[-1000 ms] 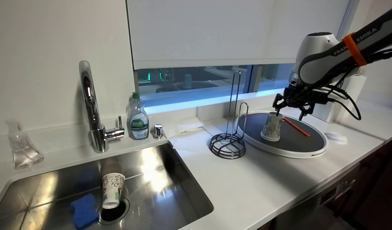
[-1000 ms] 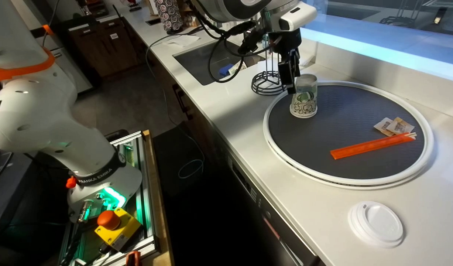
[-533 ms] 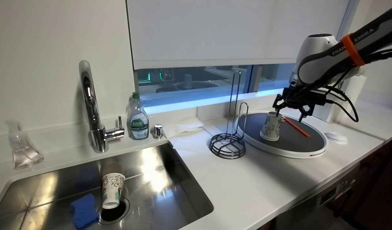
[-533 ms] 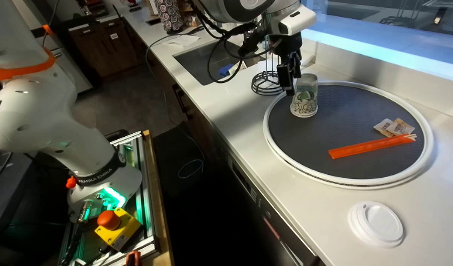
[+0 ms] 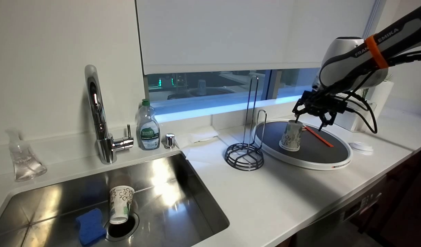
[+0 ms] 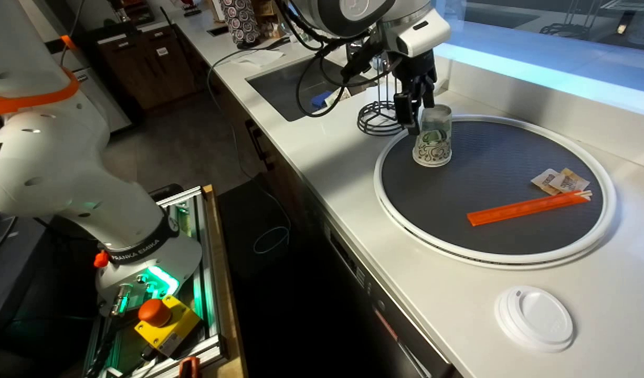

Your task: Turn the paper cup over and put the orange object inside the paper cup

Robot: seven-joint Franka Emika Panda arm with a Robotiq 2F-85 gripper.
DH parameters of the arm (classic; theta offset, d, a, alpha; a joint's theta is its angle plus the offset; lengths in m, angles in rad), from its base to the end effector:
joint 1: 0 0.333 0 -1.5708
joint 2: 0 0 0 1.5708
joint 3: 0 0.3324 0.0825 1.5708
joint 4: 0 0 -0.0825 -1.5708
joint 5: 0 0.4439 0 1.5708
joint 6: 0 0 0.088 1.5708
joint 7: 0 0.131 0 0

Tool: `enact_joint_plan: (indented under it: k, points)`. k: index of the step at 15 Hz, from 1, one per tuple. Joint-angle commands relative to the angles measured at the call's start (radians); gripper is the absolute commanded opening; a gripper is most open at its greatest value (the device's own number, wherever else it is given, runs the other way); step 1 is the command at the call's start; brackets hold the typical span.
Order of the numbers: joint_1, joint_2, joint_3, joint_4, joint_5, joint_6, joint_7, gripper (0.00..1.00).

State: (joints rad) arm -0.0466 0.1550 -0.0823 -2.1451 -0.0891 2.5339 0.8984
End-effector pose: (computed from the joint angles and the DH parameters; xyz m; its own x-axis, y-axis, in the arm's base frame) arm 0.6295 -0.0815 0.3077 0.5523 -0.8082 0.2043 -0.8031 -0.5815 -0.1298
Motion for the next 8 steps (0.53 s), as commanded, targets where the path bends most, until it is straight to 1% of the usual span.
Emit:
enact_joint_plan:
  k: [1,3,4,6,8]
  points:
    - [0.012,0.029,-0.015,0.012,0.025,0.040,0.032,1.00]
    - [0.013,0.038,-0.018,0.015,0.024,0.051,0.042,0.90]
    - [0.013,0.042,-0.019,0.016,0.025,0.056,0.043,0.68]
    - [0.014,0.049,-0.019,0.019,0.030,0.061,0.044,0.62]
    - [0.013,0.054,-0.019,0.025,0.042,0.061,0.044,0.45]
